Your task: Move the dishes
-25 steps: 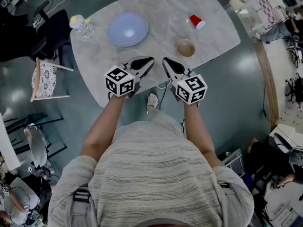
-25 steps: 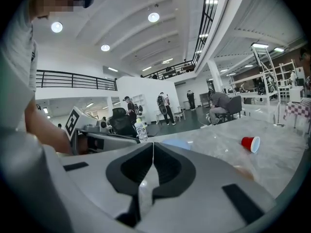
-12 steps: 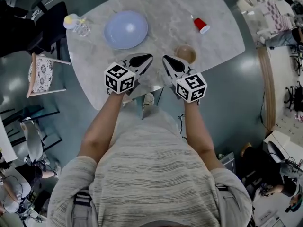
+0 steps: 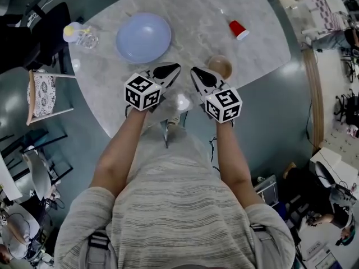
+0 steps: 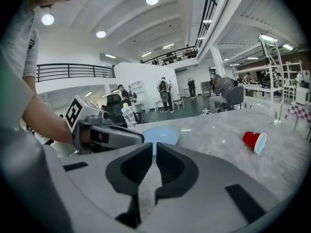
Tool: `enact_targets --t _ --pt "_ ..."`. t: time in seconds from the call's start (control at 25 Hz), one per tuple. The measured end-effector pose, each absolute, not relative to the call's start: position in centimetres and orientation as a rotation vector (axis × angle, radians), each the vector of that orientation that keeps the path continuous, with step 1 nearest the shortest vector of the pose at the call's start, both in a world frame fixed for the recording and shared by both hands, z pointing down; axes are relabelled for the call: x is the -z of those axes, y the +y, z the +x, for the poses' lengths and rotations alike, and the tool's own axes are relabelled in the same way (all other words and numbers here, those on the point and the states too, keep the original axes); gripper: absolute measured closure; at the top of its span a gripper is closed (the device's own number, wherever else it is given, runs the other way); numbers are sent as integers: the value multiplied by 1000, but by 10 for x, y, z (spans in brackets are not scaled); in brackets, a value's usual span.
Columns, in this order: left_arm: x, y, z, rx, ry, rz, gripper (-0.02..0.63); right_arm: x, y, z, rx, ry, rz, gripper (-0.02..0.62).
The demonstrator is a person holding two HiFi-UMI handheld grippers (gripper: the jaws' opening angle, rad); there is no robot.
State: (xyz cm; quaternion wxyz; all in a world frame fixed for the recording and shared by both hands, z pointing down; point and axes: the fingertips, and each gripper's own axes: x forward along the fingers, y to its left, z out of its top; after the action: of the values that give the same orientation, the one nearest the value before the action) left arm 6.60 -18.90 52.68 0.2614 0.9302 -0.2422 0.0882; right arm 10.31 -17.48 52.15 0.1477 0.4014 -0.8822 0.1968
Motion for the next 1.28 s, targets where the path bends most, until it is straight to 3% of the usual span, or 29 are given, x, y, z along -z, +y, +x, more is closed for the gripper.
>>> enact_targets --t 0.2,0.8,1.28 --pt "-544 -191 81 -280 -587 2503 580 -535 -180 116 -563 -2465 1185 499" --pt "-573 -180 144 -392 -387 2498 580 -591 -165 185 -534 -2188 1214 489" --pt "-593 -184 153 -434 -378 2456 580 -636 -166 198 -494 -2041 1099 486"
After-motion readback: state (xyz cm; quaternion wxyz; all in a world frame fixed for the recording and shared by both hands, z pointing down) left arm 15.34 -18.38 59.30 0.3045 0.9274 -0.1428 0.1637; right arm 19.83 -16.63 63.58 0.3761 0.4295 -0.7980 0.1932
